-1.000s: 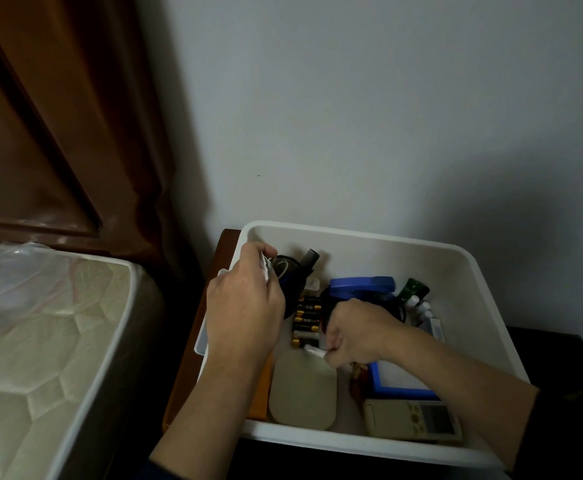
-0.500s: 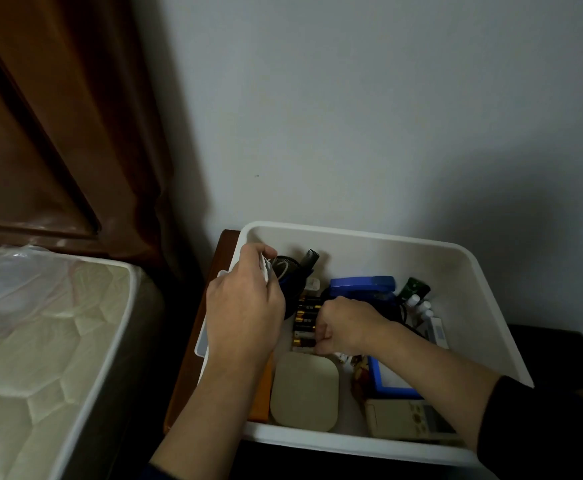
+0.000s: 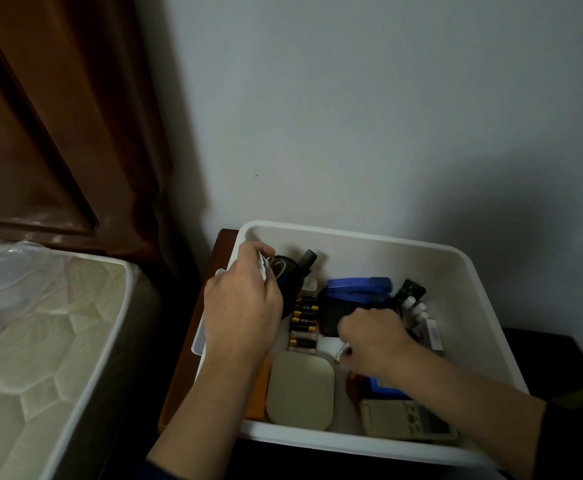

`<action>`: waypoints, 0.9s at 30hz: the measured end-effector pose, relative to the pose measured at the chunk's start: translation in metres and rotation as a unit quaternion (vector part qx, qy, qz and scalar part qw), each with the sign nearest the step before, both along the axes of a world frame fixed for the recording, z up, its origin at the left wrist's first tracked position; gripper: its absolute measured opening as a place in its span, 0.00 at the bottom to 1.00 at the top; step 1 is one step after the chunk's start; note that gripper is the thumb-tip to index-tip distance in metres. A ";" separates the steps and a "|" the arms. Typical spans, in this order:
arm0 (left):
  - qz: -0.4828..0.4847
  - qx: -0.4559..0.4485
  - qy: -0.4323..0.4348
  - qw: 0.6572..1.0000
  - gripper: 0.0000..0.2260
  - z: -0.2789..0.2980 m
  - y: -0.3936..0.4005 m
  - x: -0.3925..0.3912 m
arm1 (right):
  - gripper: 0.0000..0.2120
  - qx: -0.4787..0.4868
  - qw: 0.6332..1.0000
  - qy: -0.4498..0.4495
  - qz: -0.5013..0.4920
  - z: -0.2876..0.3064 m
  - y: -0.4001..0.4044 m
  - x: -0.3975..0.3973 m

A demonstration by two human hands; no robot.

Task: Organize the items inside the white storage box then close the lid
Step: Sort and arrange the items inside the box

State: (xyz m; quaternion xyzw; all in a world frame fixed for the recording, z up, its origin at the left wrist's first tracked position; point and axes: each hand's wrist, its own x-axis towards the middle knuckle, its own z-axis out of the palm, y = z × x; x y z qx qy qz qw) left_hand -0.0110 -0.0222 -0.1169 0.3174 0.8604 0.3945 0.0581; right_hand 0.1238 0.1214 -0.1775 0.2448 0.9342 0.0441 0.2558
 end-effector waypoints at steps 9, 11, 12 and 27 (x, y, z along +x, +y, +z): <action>0.005 0.008 0.007 1.000 0.09 -0.003 0.001 0.000 | 0.14 0.054 0.996 -0.070 0.021 -0.040 -0.023 -0.022; 0.005 0.011 0.014 1.000 0.09 -0.005 0.001 -0.001 | 0.14 0.054 0.996 -0.064 0.024 -0.045 -0.026 -0.022; 0.005 0.012 0.016 1.000 0.08 -0.006 0.002 -0.001 | 0.14 0.054 0.996 -0.061 0.024 -0.045 -0.026 -0.022; 0.024 0.080 -0.004 0.996 0.11 -0.022 0.003 -0.006 | 0.12 0.014 0.992 0.019 0.126 -0.026 -0.008 -0.021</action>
